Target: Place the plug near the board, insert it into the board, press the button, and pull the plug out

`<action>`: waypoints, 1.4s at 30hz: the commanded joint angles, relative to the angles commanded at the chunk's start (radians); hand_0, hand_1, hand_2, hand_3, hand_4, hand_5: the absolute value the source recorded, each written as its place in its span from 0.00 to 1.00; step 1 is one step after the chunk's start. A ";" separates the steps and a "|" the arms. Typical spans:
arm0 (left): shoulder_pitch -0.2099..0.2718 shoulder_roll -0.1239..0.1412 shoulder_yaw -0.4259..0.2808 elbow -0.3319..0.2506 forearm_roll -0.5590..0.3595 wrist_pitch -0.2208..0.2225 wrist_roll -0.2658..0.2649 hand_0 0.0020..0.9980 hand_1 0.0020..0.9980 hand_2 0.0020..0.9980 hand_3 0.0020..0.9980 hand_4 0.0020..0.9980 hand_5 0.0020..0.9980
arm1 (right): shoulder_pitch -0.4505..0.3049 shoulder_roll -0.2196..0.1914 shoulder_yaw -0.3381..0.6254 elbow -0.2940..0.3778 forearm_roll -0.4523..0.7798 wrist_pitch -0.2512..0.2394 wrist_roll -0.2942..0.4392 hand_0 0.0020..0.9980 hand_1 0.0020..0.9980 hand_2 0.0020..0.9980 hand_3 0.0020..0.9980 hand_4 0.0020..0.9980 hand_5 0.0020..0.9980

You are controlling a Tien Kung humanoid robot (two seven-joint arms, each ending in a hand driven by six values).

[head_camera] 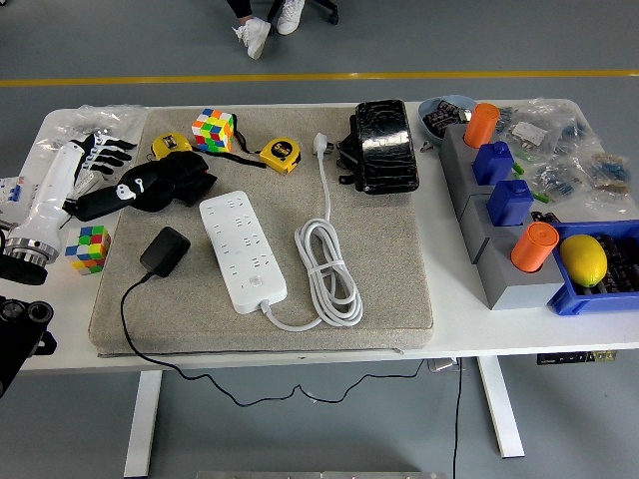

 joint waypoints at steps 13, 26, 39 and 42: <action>-0.012 0.003 0.012 0.006 -0.002 0.003 0.000 0.48 0.57 0.58 0.61 0.91 0.39 | 0.010 -0.008 -0.005 0.000 -0.003 -0.001 0.000 0.57 0.66 0.66 0.55 0.93 0.48; -0.016 -0.002 0.014 0.008 0.004 0.006 0.008 0.48 0.57 0.58 0.61 0.91 0.39 | 0.006 -0.008 -0.020 0.001 -0.005 0.002 0.000 0.57 0.66 0.66 0.55 0.93 0.48; -0.021 0.009 -0.003 0.012 0.006 0.003 0.009 0.48 0.57 0.58 0.61 0.90 0.39 | 0.022 -0.019 -0.052 0.001 -0.005 0.003 -0.002 0.57 0.66 0.66 0.55 0.93 0.47; -0.010 0.002 -0.015 0.010 0.011 0.000 0.012 0.48 0.57 0.58 0.61 0.90 0.39 | 0.015 -0.018 -0.048 -0.001 -0.005 0.002 -0.001 0.57 0.66 0.66 0.55 0.93 0.47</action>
